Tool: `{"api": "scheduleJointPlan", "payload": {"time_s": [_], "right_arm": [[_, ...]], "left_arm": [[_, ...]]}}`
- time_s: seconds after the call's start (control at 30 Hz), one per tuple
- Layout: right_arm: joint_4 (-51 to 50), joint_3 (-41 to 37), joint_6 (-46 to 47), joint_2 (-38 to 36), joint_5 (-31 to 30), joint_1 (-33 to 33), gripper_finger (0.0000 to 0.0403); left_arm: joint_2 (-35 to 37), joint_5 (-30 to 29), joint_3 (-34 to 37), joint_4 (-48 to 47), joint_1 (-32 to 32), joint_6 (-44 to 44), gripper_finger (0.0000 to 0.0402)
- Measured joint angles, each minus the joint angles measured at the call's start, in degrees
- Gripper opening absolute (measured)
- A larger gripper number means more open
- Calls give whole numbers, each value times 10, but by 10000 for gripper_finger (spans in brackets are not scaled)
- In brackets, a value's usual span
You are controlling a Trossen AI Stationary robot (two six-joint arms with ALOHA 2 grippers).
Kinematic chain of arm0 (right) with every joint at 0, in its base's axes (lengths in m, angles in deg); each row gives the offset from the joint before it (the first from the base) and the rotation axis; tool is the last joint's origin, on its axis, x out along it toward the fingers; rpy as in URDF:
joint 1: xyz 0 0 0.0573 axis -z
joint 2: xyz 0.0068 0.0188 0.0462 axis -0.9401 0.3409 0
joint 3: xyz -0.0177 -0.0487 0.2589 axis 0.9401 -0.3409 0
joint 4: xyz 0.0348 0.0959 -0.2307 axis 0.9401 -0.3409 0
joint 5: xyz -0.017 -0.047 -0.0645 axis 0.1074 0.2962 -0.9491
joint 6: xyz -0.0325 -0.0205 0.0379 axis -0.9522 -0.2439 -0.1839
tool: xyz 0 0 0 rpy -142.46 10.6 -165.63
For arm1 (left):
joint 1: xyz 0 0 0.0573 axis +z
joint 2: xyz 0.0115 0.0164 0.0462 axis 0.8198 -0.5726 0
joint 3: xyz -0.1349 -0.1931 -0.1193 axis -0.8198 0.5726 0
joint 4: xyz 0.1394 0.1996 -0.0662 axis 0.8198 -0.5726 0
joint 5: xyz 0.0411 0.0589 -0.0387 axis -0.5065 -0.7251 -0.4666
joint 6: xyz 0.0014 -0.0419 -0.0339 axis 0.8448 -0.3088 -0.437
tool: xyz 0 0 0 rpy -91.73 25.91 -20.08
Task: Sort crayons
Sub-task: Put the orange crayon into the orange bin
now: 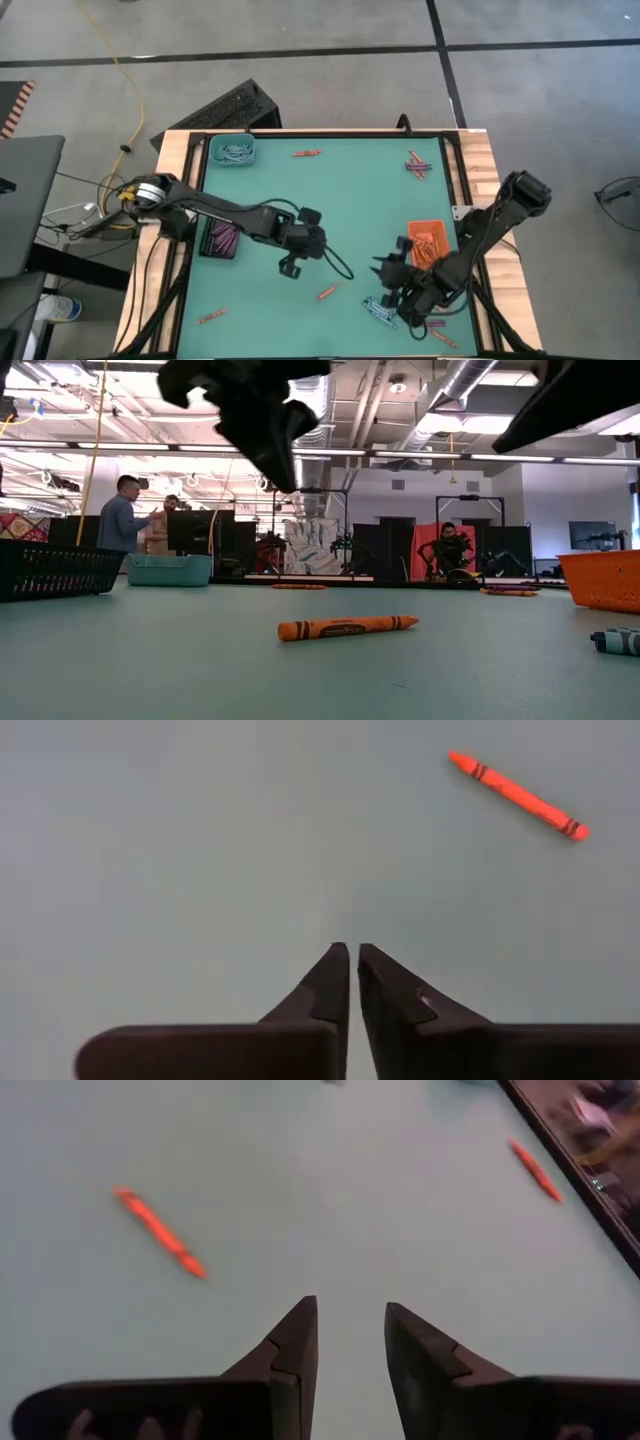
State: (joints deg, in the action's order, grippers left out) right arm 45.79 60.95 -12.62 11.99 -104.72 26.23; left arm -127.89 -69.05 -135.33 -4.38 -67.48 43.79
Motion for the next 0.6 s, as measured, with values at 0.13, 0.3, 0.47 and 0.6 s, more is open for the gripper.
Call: {"api": "scheduleJointPlan", "payload": {"time_s": [0.13, 0.3, 0.47, 0.6], "right_arm": [[137, 0, -117, 39, 62, 13, 113], [288, 0, -222, 110, 173, 57, 113], [403, 0, -282, 156, 275, 102, 117], [438, 0, -294, 177, 332, 136, 145]], "left_arm": [[37, 5, 73, 53, -5, -47, 49], [74, 9, 168, 137, -39, -109, 97], [90, 8, 235, 198, -96, -156, 113], [92, -20, 246, 217, -149, -176, 114]]}}
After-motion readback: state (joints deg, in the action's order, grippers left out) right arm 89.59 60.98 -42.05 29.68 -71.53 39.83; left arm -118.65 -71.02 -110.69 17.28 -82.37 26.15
